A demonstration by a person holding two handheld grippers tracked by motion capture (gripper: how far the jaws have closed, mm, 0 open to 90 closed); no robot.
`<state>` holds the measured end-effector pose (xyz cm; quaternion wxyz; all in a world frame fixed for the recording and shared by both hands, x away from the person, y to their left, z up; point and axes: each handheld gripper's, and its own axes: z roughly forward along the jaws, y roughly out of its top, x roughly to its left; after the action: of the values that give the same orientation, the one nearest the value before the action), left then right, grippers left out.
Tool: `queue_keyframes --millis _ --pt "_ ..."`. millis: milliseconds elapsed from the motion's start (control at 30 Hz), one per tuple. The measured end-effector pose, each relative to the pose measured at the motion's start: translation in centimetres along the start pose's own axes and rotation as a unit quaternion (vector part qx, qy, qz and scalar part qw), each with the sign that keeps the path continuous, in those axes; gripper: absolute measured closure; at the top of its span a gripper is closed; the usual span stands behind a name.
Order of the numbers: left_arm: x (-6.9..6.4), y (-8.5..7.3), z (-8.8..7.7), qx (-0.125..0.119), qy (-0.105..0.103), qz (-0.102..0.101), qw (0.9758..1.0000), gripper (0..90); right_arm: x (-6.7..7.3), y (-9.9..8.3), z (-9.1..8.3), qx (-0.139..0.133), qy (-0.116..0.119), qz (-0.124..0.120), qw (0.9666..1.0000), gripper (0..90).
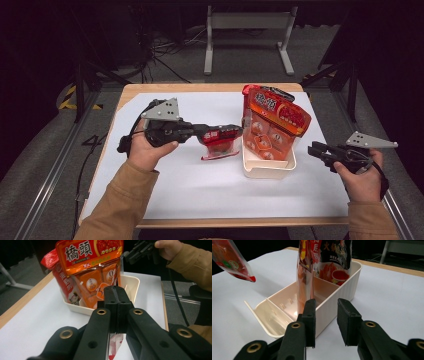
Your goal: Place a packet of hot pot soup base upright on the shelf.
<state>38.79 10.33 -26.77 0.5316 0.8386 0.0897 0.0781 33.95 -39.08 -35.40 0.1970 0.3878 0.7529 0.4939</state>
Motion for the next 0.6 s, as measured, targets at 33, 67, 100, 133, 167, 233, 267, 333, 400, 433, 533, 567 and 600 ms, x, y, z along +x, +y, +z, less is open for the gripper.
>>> queue_keyframes --millis 33,67,100,133,167,233,267,333,400,433,533,567,600 --pt "-0.1 0.2 0.2 -0.001 -0.002 0.002 1.0 90.0 0.0 0.0 0.0 0.0 0.0 -0.002 1.0 68.7" --pt "-0.1 0.4 0.4 -0.001 -0.004 0.003 1.0 90.0 0.0 0.0 0.0 0.0 0.0 -0.002 1.0 68.6" --pt "-0.2 0.5 0.6 0.0 -0.006 0.007 1.0 90.0 0.0 0.0 0.0 -0.001 0.001 -0.002 1.0 68.7" --pt "-0.2 0.7 0.8 -0.001 -0.008 0.009 0.9999 90.0 0.0 0.0 0.0 -0.001 0.001 -0.002 1.0 68.7" --pt "-0.3 0.8 1.0 0.0 -0.009 0.011 0.9999 90.0 0.0 0.0 0.0 -0.001 0.001 -0.003 1.0 68.7" --pt "-0.4 1.1 1.4 0.0 -0.011 0.014 0.9998 90.0 -0.1 0.1 -0.1 -0.001 0.001 -0.002 1.0 68.7" --pt "-0.4 1.3 1.7 0.0 -0.012 0.018 0.9998 90.0 -0.1 0.1 -0.1 -0.002 0.001 -0.001 1.0 68.7" --pt "-0.5 1.5 2.0 -0.002 -0.013 0.021 0.9997 90.0 -0.1 0.0 -0.1 -0.003 0.002 -0.003 1.0 68.7" --pt "-0.6 1.9 2.5 -0.004 -0.016 0.026 0.9995 90.0 -0.2 -0.1 0.0 -0.002 0.002 -0.002 1.0 68.8" --pt "-0.6 2.0 2.7 -0.003 -0.018 0.026 0.9995 90.0 -0.3 -0.1 0.0 -0.001 0.002 -0.001 1.0 68.7" --pt "-0.9 2.6 3.4 -0.004 -0.024 0.033 0.9992 90.0 -0.3 -0.2 0.0 0.0 0.002 0.0 1.0 68.7" --pt "-0.9 2.7 3.6 -0.005 -0.025 0.035 0.9991 90.0 -0.4 -0.2 0.0 -0.001 0.002 -0.002 1.0 68.8" --pt "-1.0 2.8 3.9 -0.005 -0.027 0.037 0.999 90.0 -0.4 -0.2 -0.1 -0.002 0.002 -0.001 1.0 68.7"
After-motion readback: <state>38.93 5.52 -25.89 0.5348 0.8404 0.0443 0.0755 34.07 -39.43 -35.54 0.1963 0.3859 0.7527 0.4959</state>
